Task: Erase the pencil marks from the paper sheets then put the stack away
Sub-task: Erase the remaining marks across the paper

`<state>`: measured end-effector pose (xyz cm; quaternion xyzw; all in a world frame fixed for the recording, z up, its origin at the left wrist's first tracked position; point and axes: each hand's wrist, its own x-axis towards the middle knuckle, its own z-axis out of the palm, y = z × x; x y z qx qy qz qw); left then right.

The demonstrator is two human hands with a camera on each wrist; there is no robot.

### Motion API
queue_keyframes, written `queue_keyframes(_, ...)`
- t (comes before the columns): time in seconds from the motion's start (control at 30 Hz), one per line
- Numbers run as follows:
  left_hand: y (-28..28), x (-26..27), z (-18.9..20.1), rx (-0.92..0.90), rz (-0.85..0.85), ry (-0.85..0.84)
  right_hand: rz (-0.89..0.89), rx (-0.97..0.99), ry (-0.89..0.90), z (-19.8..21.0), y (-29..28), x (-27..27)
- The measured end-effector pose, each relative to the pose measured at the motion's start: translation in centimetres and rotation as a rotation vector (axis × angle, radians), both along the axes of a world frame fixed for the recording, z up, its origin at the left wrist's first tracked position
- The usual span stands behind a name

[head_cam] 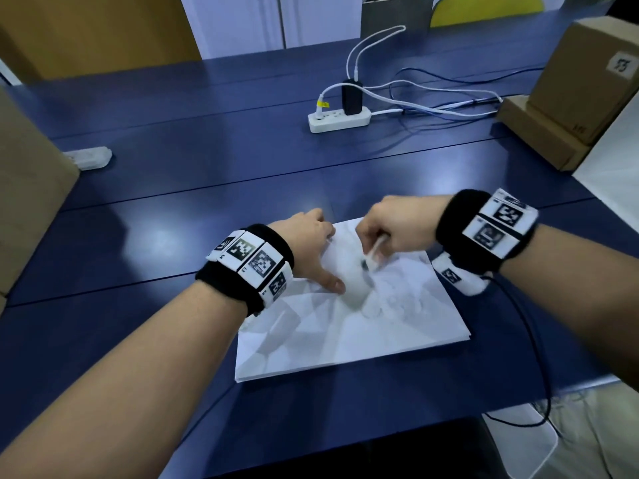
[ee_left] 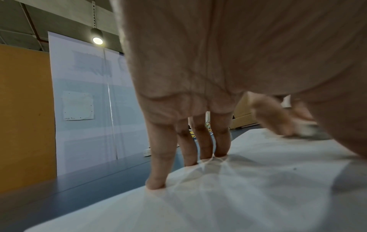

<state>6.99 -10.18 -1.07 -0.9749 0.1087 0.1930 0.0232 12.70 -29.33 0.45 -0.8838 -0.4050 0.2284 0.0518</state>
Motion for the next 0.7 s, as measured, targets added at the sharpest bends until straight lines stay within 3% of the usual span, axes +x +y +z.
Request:
queue_keyframes(0.07, 0.0, -0.1, 0.1, -0.006, 0.000, -0.001, -0.102, 0.058, -0.149, 0.2, 0.5, 1.3)
queue_keyframes(0.13, -0.1, -0.2, 0.2, -0.010, 0.004, 0.000, -0.170, 0.085, -0.187, 0.2, 0.5, 1.9)
queue_keyframes(0.33, -0.1, -0.3, 0.3, -0.004, 0.002, 0.006, 0.034, -0.024, 0.067, 0.1, 0.3, -1.1)
queue_keyframes(0.5, -0.2, -0.4, 0.6, -0.015, -0.003, 0.025, -0.182, 0.096, -0.228, 0.4, 0.2, 2.0)
queue_keyframes(0.57, -0.2, -0.4, 0.6, -0.018, 0.001, 0.028, -0.161, 0.093, -0.175, 0.3, -0.5, 2.0)
queue_keyframes(0.7, -0.4, -0.4, 0.6, -0.005, -0.003, 0.040, 0.017, -0.041, 0.121, 0.4, -0.9, -0.2)
